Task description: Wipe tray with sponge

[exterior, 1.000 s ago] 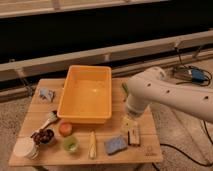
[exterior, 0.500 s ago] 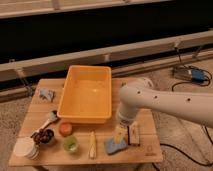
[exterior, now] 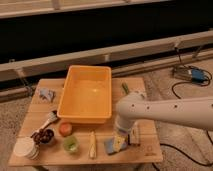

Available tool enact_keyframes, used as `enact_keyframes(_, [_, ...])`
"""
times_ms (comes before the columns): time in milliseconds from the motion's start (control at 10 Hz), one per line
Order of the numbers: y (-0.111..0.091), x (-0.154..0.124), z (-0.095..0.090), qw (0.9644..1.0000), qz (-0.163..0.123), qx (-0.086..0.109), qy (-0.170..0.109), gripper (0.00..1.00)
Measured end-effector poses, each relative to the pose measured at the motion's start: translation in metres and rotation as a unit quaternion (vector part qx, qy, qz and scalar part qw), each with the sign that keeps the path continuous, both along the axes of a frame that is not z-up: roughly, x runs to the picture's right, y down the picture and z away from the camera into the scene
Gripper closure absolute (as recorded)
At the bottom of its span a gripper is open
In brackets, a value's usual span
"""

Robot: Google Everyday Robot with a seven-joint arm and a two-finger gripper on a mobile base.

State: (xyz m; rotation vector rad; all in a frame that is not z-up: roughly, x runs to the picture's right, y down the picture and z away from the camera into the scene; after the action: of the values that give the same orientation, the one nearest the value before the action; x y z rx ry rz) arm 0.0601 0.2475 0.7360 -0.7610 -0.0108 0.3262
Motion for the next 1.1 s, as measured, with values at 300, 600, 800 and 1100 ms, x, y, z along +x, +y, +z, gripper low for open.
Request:
enact_keyframes(300, [0.011,-0.012,0.014,0.9996,0.0,0.022,0.018,0.2])
enact_keyframes(600, [0.016,-0.018,0.026,0.9989,0.0,0.032,0.033,0.2])
enact_keyframes(800, [0.023,-0.015,0.034,0.9986,-0.005,0.027,0.046,0.2])
enact_keyframes(1100, [0.032,-0.01,0.034,0.9981,-0.016,0.02,0.056,0.2])
